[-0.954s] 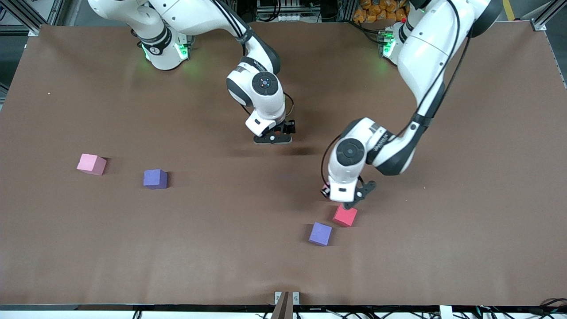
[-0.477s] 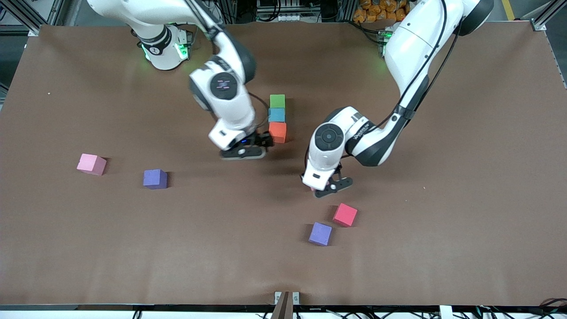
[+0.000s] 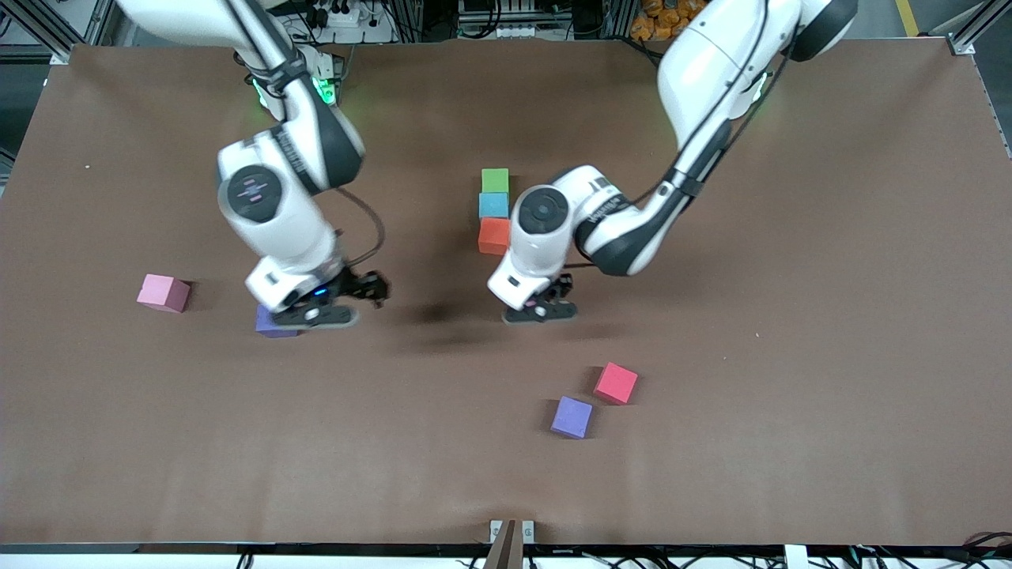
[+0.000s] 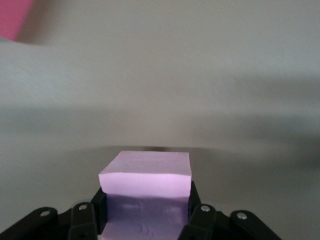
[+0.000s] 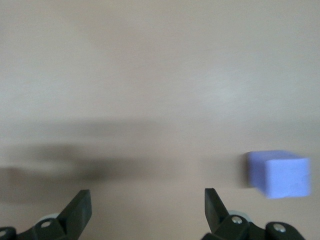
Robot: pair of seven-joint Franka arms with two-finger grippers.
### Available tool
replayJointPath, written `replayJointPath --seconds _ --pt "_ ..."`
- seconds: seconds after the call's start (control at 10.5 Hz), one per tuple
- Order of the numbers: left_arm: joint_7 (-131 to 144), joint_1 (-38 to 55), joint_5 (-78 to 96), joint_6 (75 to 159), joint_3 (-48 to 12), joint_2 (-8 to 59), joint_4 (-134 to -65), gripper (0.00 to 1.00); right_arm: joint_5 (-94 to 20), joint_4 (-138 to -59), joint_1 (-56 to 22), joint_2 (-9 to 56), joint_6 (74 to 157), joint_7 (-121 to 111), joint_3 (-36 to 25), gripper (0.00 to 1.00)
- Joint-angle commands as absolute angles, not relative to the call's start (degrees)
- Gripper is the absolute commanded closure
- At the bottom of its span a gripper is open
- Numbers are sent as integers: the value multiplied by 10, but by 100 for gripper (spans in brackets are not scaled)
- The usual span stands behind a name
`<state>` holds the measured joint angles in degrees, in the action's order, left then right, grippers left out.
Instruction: Arrange blocks into number 1
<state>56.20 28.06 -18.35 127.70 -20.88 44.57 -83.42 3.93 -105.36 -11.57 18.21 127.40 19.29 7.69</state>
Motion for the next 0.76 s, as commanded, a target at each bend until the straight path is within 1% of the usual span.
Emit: replayJointPath --seconds 0.0,0.29,0.67 --pt "561 305 -190 1276 -202 464 -814 100 51 -1062 -56 182 1274 109 85 0" --pt "570 337 -191 1276 -202 471 -815 100 59 -1072 -18 196 1274 3 78 0" --pt "577 361 -193 1276 -201 475 -821 100 61 -1087 2 213 1282 1 55 0"
